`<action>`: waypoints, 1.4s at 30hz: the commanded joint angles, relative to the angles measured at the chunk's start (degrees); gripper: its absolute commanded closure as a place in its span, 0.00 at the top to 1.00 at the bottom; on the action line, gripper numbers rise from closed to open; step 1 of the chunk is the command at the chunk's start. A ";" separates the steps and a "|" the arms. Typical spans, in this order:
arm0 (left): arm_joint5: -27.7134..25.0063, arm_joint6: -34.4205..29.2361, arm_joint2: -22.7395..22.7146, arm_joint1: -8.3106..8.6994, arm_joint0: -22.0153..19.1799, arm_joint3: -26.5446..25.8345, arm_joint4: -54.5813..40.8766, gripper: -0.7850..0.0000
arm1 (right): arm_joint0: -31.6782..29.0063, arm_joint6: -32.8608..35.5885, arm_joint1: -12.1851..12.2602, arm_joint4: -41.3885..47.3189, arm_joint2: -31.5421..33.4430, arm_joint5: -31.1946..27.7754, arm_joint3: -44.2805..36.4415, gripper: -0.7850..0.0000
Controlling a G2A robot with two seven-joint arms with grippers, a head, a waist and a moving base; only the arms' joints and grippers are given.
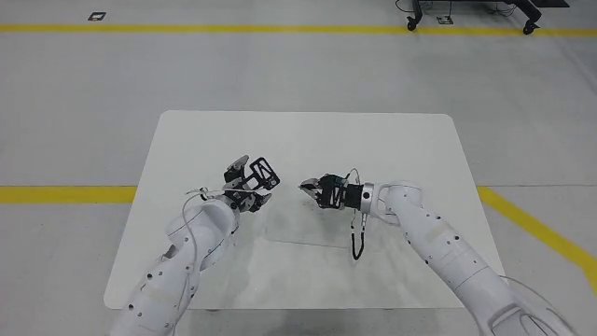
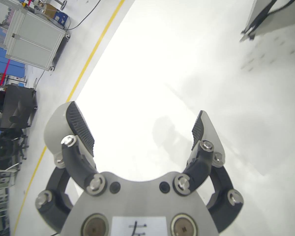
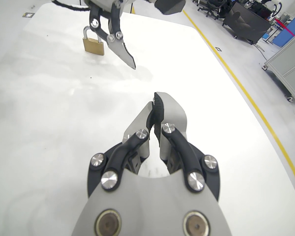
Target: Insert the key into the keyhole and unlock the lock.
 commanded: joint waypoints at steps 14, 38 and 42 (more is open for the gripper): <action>3.00 9.49 -8.51 0.31 4.22 -7.75 -11.76 1.00 | -0.30 -14.40 1.27 -3.05 0.17 -4.06 0.22 0.00; -21.14 21.53 -17.14 0.57 4.39 9.88 -73.30 1.00 | -3.30 -21.21 0.41 25.37 0.06 -15.28 -2.27 0.00; -22.09 19.79 -17.00 0.67 3.91 10.70 -75.64 1.00 | -3.29 -20.02 0.74 29.94 1.05 -16.38 -2.02 0.00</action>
